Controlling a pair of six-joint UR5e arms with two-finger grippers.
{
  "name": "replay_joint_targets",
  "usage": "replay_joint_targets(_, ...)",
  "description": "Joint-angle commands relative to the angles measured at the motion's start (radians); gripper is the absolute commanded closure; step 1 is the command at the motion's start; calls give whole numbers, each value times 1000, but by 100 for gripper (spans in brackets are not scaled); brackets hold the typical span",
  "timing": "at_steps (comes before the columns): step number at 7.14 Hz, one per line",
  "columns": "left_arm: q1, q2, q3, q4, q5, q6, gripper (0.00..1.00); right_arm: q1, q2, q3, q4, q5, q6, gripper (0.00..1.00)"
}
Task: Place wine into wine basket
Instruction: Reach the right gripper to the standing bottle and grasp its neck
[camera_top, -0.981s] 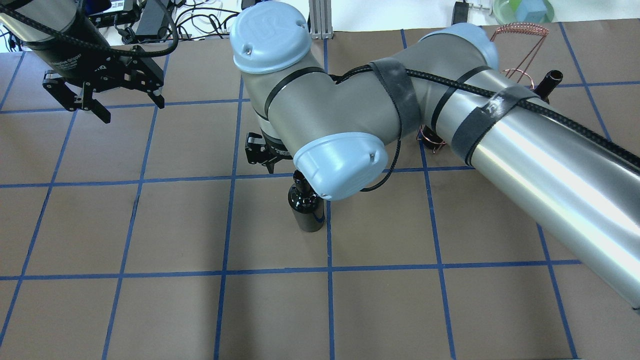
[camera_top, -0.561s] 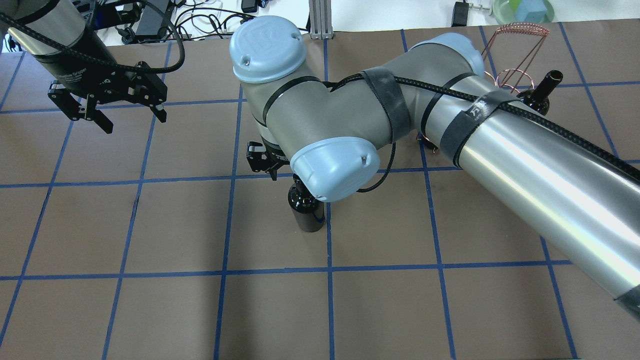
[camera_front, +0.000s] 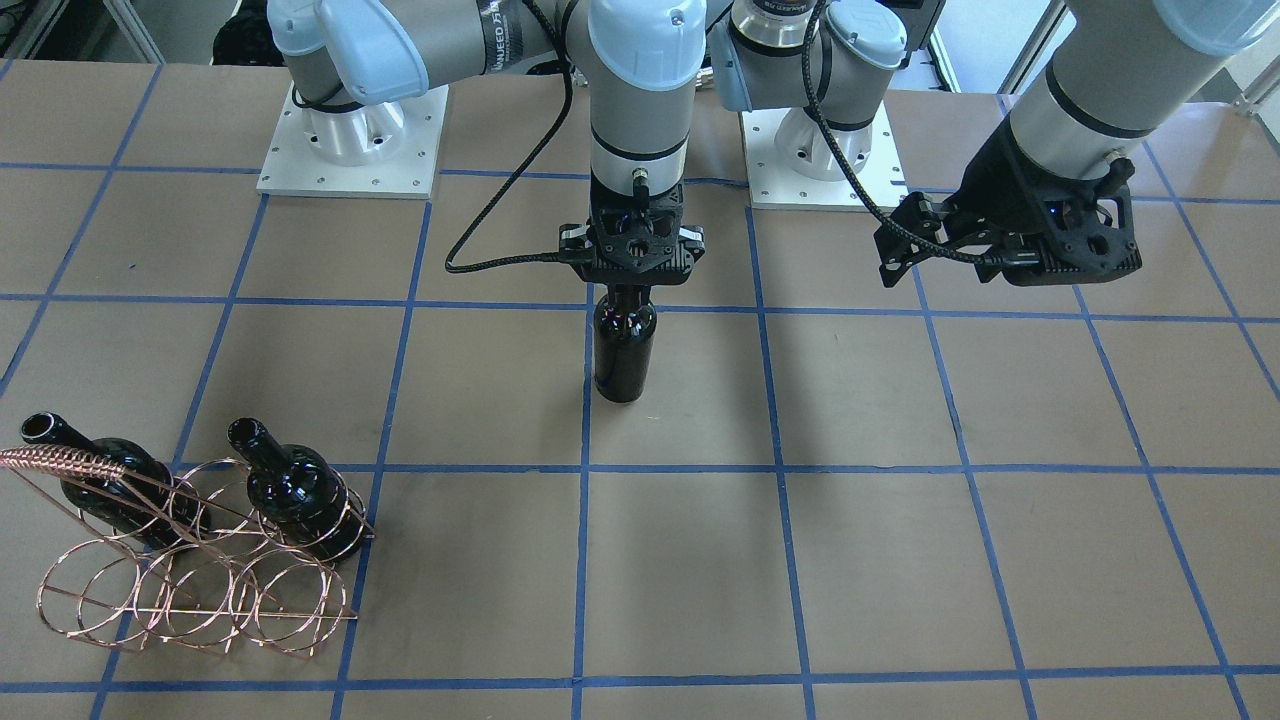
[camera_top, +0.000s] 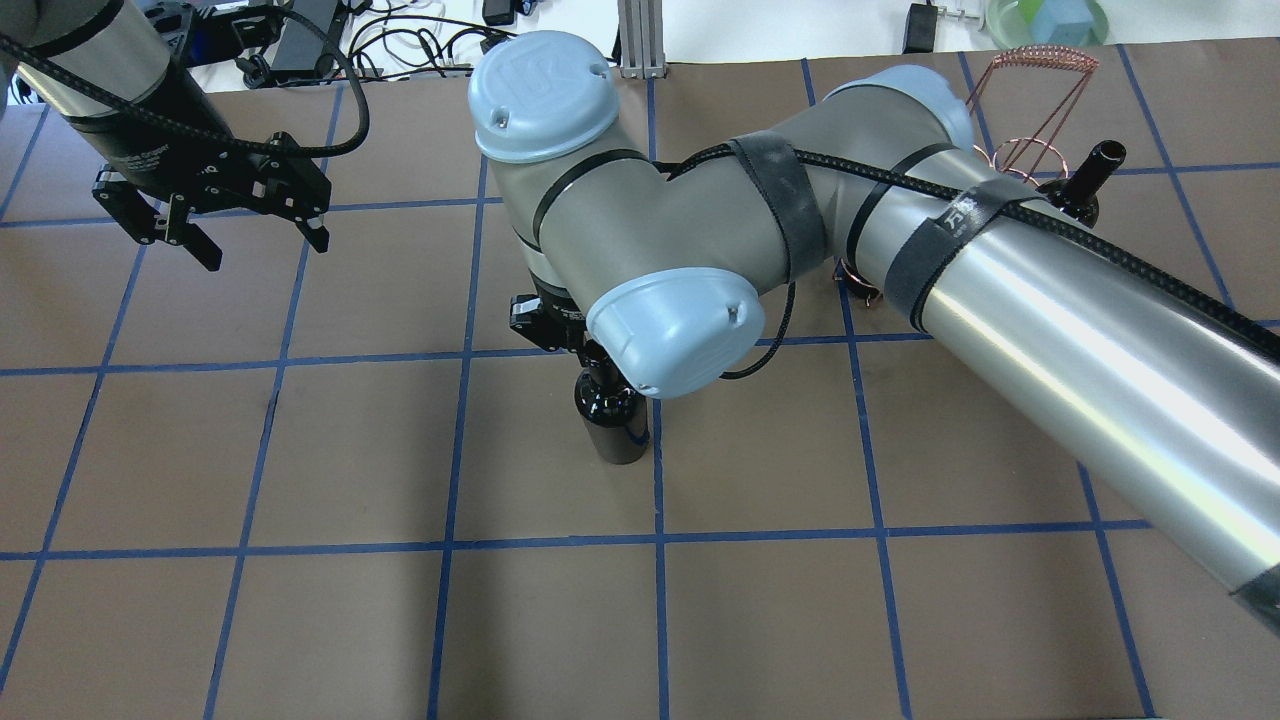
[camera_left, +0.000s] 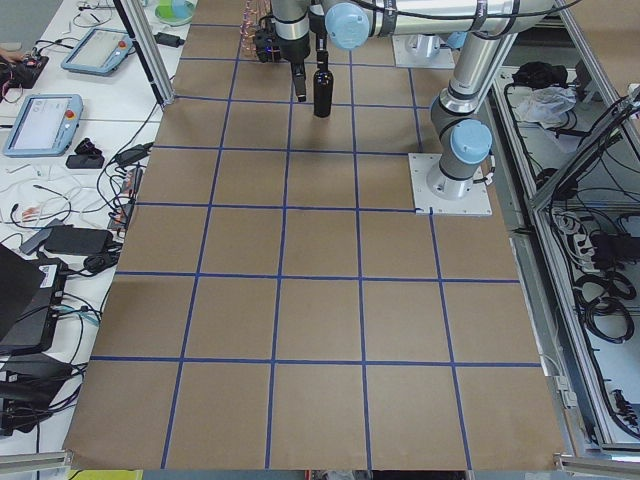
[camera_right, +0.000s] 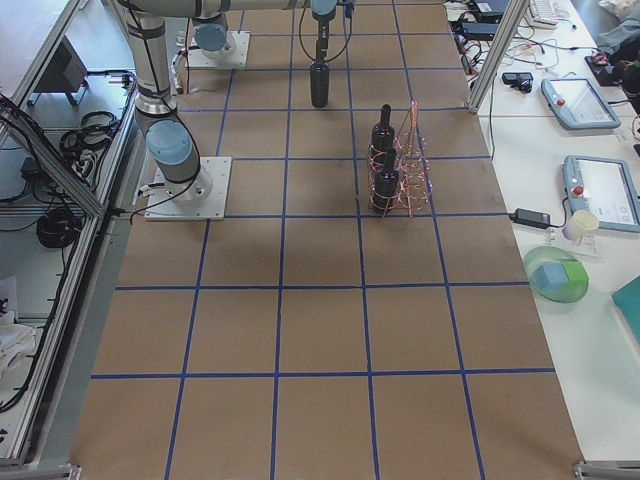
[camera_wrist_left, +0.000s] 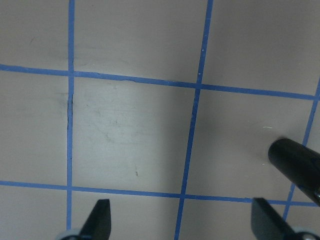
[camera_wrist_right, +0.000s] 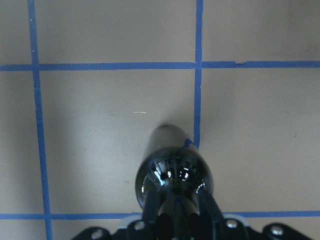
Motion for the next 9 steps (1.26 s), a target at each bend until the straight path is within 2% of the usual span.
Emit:
replay_joint_targets(1,9,-1,0,4,-3,2,0,-4,-7,-10,-1,2,1,93)
replay_joint_targets(4,9,-2,10,3,-12,1,0,-71,-81,-17,32,-3,-50,92)
replay_joint_targets(7,-14,8,38,-6,-9,-5,0,-269,-165,-17,144,-6,-267,92)
replay_joint_targets(9,-110,25,38,-3,28,-13,0,-429,-205,-21,215,-56,-443,92)
